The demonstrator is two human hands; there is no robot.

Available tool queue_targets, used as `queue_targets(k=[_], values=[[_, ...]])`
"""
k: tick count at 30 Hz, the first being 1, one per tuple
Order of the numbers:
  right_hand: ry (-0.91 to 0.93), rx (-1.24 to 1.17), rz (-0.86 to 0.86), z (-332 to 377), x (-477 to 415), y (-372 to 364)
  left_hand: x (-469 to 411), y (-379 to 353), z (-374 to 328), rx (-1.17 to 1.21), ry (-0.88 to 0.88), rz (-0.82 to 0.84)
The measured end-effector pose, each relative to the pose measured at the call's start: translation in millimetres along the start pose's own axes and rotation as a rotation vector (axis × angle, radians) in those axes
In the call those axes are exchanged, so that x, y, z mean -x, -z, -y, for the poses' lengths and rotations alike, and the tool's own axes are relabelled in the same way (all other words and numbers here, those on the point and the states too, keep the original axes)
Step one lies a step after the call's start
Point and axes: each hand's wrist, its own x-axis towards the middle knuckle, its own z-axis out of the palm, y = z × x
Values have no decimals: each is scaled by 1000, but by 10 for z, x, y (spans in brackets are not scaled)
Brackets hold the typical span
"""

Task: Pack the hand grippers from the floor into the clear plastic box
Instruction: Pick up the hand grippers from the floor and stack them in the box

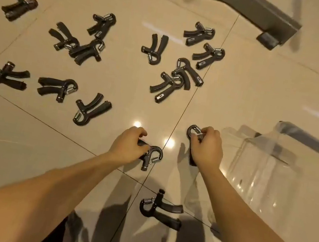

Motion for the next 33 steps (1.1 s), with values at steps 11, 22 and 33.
queue_targets(k=[11, 22, 33], values=[[-36, 411, -46, -665, 97, -766, -78, -550, 779, -387, -258, -85], [106, 150, -11, -345, 536, -159, 523, -237, 404, -246, -172, -186], [265, -16, -246, 134, 687, 2226, 1215, 1171, -1754, -248, -525, -345]])
